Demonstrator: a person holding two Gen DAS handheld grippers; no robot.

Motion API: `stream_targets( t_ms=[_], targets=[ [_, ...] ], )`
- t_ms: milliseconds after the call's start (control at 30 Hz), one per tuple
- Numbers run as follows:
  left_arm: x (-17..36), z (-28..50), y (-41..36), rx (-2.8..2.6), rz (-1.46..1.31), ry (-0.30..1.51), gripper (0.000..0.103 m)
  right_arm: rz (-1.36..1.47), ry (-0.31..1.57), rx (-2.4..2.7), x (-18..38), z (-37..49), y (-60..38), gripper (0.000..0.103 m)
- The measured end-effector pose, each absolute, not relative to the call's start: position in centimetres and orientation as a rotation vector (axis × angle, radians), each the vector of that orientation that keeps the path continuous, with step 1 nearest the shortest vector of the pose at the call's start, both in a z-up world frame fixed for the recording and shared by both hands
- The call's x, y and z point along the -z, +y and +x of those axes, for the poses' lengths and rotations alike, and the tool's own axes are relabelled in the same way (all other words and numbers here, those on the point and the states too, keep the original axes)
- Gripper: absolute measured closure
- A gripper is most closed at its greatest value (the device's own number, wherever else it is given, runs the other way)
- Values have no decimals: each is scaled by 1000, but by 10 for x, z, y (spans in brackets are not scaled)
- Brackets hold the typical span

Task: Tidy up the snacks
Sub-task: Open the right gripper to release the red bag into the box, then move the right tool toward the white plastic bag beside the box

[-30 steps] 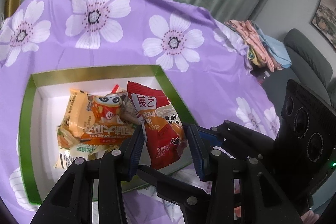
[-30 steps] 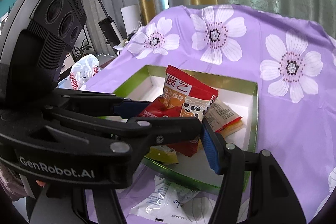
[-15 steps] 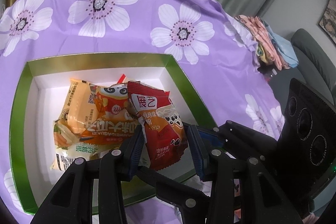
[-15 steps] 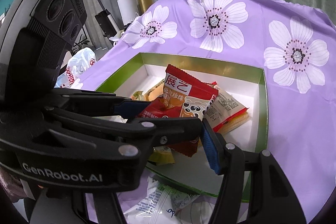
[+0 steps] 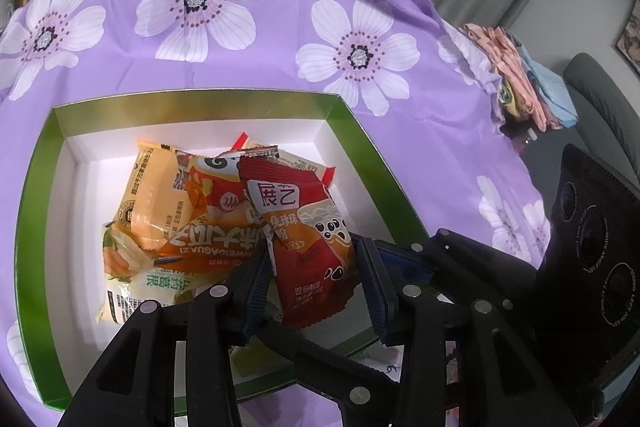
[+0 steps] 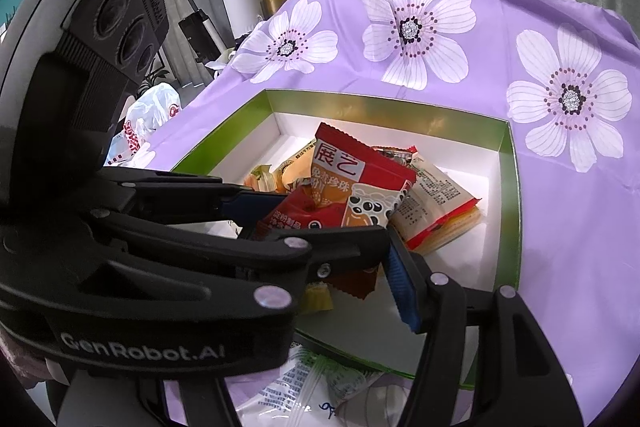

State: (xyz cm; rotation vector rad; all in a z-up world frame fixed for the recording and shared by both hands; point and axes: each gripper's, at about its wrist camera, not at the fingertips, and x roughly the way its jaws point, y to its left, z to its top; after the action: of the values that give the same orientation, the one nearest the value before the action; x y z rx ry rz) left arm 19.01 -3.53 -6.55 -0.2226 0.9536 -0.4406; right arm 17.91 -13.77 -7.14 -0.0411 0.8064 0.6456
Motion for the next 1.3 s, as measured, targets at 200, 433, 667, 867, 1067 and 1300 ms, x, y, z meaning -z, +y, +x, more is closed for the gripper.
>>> stream_targets(
  t_ms=[200, 433, 667, 867, 1067, 1300],
  targets=[
    [65, 190, -35, 415, -219, 953, 60, -42, 807, -641, 71, 179, -137, 39],
    [64, 188, -30, 374, -205, 936, 47, -35, 797, -631, 69, 177, -139, 37],
    [56, 181, -29, 339, -180, 904, 23, -43, 779, -623, 62, 172, -141, 35],
    [43, 168, -26, 296, -145, 866, 13, -24, 750, -609, 54, 162, -150, 26],
    [27, 145, -25, 270, -114, 808, 5, 4, 716, -593, 42, 139, -164, 17],
    [13, 108, -33, 253, -78, 758, 4, 57, 694, -594, 33, 108, -181, 10]
  ],
)
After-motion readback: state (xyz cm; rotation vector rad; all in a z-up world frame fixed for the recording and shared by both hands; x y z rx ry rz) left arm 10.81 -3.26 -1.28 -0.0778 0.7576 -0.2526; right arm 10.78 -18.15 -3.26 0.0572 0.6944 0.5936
